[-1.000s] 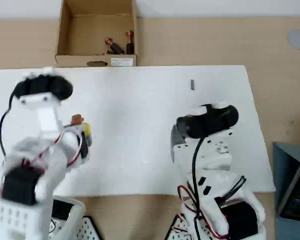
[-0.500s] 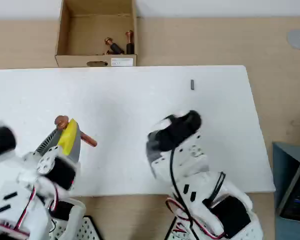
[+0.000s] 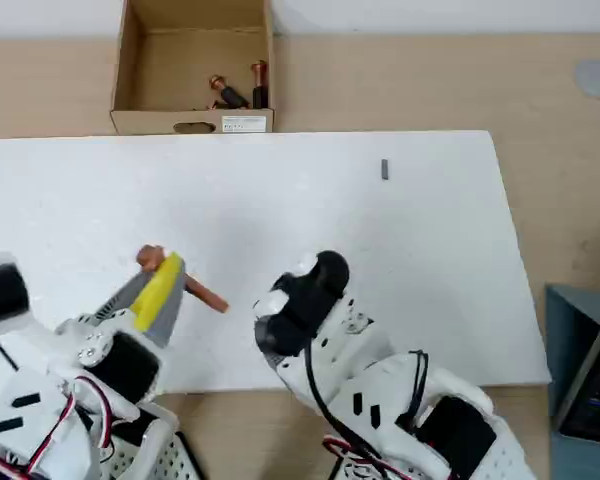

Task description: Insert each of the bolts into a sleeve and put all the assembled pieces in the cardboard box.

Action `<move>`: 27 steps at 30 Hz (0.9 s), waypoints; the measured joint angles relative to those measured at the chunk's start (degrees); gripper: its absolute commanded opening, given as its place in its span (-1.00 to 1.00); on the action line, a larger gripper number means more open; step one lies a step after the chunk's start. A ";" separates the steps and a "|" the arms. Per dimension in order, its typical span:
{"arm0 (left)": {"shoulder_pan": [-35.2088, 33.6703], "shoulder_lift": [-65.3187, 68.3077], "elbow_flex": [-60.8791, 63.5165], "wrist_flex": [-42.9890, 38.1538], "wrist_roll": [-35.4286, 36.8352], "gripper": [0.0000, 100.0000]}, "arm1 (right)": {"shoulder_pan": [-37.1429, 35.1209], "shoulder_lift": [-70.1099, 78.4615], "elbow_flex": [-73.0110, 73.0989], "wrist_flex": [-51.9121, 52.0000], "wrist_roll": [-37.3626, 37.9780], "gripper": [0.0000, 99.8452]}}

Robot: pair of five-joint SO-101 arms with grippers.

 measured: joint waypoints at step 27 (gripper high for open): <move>3.78 0.00 4.48 0.18 0.35 -1.00 | -6.07 0.00 0.00 -3.87 8.00 -0.98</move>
